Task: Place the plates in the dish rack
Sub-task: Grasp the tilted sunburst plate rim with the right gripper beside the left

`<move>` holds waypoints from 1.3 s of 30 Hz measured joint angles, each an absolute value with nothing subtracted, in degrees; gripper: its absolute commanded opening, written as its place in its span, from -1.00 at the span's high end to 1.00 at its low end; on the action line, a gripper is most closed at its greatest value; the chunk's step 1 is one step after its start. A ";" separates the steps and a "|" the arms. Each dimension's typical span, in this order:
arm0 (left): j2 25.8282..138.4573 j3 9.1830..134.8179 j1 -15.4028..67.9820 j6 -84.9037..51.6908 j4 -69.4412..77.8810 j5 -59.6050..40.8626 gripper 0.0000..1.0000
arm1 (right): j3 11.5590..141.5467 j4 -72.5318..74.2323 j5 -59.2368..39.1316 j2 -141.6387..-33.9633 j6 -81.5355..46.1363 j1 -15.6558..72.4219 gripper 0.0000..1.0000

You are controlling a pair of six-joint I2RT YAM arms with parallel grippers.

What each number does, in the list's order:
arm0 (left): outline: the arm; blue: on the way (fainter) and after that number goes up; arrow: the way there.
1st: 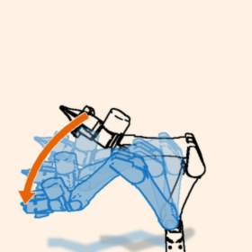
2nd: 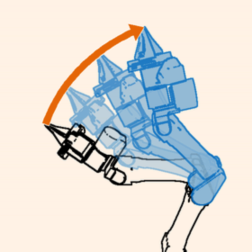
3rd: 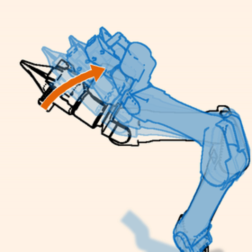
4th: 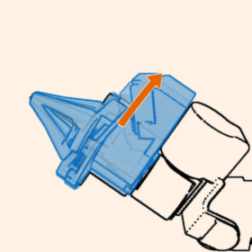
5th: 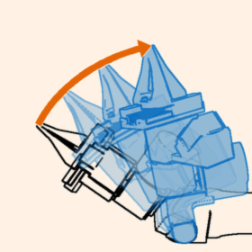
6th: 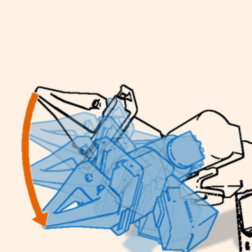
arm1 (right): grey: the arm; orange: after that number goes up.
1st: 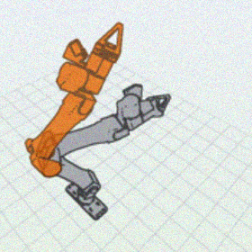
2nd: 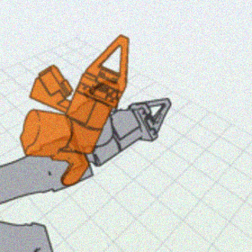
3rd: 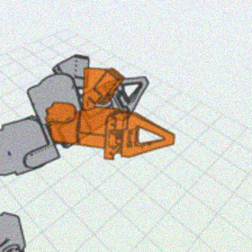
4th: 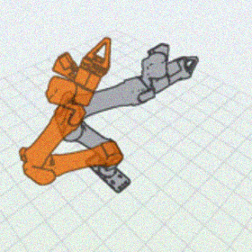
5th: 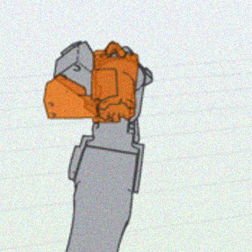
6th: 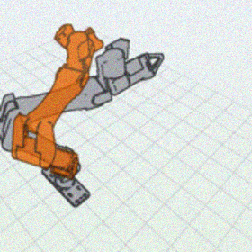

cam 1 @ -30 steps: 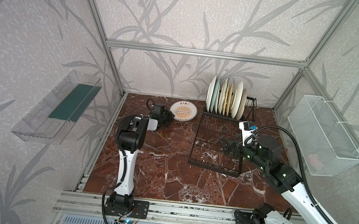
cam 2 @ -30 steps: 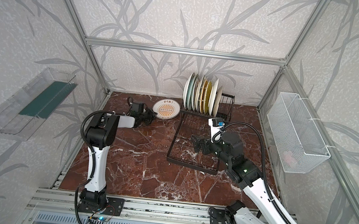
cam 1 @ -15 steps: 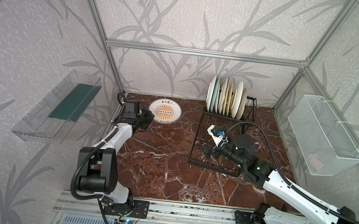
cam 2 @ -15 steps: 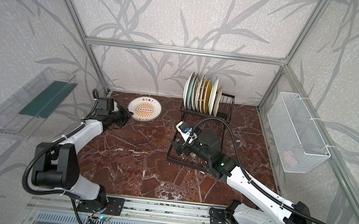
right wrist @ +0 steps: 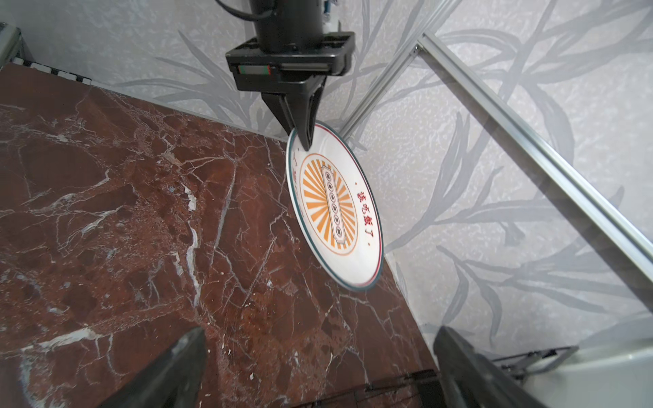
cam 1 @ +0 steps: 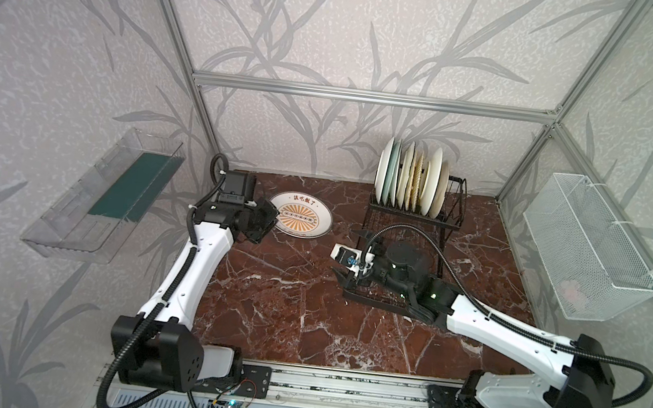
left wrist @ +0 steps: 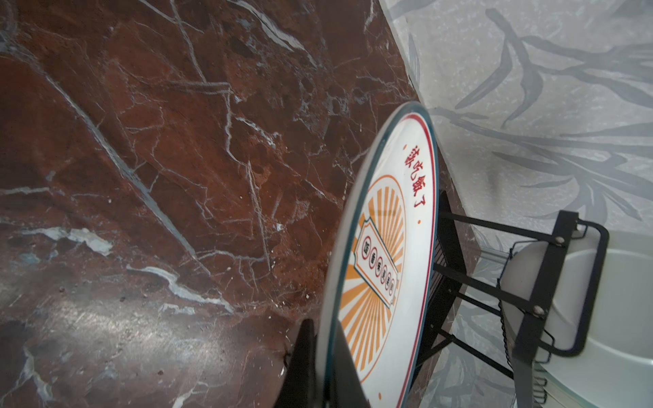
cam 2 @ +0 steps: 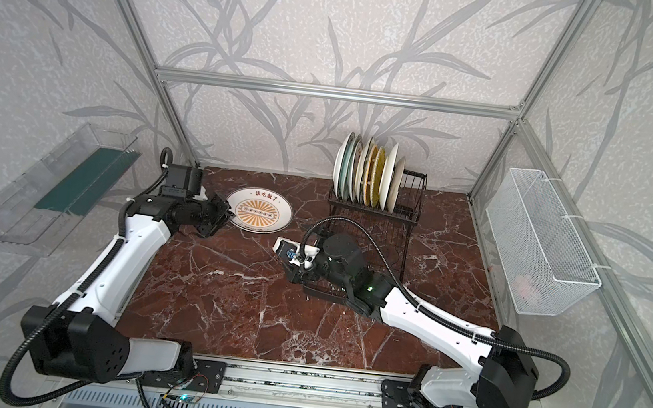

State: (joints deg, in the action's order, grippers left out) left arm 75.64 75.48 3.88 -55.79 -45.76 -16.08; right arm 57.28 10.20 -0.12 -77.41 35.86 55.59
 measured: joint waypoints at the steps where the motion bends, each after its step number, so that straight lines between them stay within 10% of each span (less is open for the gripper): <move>1: 75.64 77.03 5.26 -56.18 -47.31 -14.90 1.00 | 58.28 10.26 -0.54 -78.70 36.86 56.01 -0.96; 29: 75.48 85.36 15.59 -61.10 -63.51 -3.27 1.00 | 69.80 12.53 -0.51 -97.47 40.12 57.45 -0.02; 39: 75.20 85.54 15.68 -61.30 -64.18 -3.07 1.00 | 71.35 14.33 1.30 -100.77 40.01 57.39 0.71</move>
State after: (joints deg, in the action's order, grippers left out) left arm 75.20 85.54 15.68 -61.30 -64.18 -3.07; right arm 71.35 14.33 1.30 -100.77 40.01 57.39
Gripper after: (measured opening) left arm 0.056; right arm 0.231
